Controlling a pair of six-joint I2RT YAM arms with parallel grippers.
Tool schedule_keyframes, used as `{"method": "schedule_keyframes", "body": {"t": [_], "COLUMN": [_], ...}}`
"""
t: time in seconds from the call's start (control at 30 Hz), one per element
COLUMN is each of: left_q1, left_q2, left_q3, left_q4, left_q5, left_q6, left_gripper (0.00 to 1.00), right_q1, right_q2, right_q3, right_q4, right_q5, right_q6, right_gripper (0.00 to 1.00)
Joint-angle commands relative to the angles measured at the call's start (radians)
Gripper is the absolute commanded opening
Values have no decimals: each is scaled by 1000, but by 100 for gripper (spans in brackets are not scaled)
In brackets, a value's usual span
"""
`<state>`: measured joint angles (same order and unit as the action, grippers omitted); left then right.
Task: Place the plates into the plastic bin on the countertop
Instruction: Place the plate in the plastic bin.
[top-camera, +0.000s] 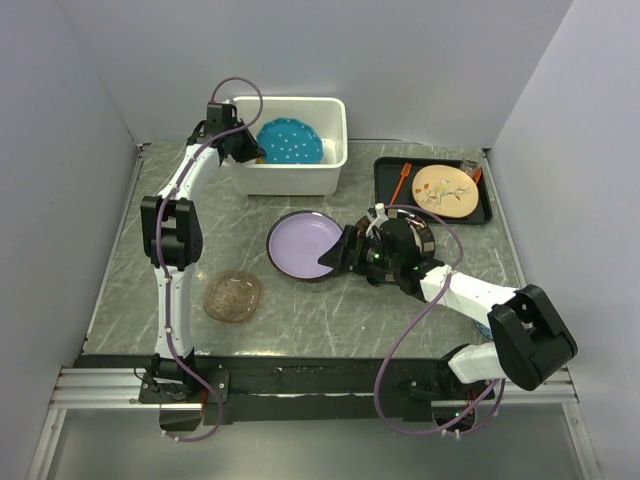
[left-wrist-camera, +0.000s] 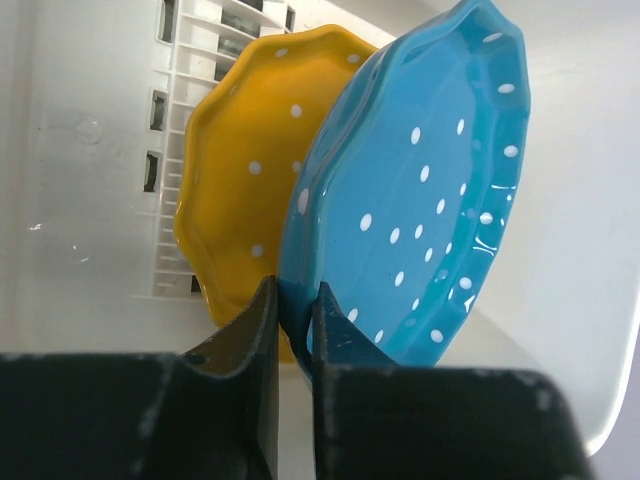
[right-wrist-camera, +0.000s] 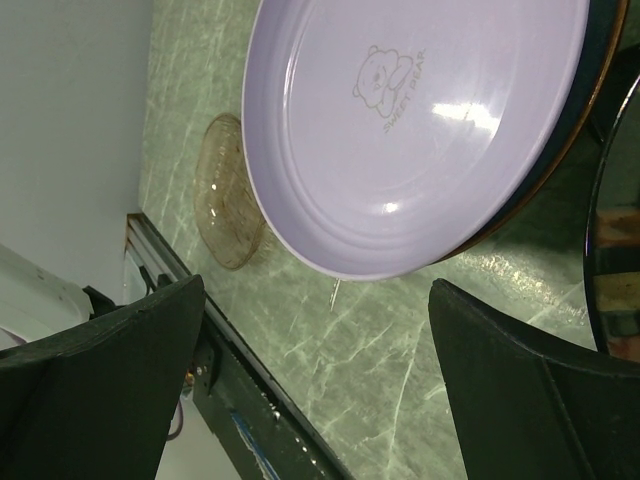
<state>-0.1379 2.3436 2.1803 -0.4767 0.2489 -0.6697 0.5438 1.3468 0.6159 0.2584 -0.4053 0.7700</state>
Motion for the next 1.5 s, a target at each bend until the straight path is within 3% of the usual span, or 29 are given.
{"method": "schedule_keyframes", "body": {"t": [0.0, 0.27, 0.5, 0.73, 0.93, 1.13, 1.47], "left_q1": [6, 15, 34, 40, 43, 55, 77], "left_q2": [-33, -20, -29, -41, -93, -222, -355], "left_q3": [29, 33, 27, 62, 56, 4, -16], "left_q4": [110, 81, 76, 20, -4, 73, 139], "left_q5": [85, 104, 127, 99, 70, 98, 222], "left_q6": [-16, -5, -10, 35, 68, 39, -44], "left_gripper": [16, 29, 34, 49, 61, 70, 73], "right_q1": [7, 8, 8, 10, 13, 15, 16], "right_q2": [-23, -21, -20, -23, -20, -20, -21], "right_q3": [4, -5, -5, -8, -13, -13, -4], "right_q4": [21, 32, 31, 33, 35, 33, 12], "right_q5": [-6, -4, -7, -7, -7, -3, 6], "right_q6": [-5, 5, 5, 3, 3, 2, -3], "right_gripper": [100, 100, 100, 100, 100, 100, 100]}}
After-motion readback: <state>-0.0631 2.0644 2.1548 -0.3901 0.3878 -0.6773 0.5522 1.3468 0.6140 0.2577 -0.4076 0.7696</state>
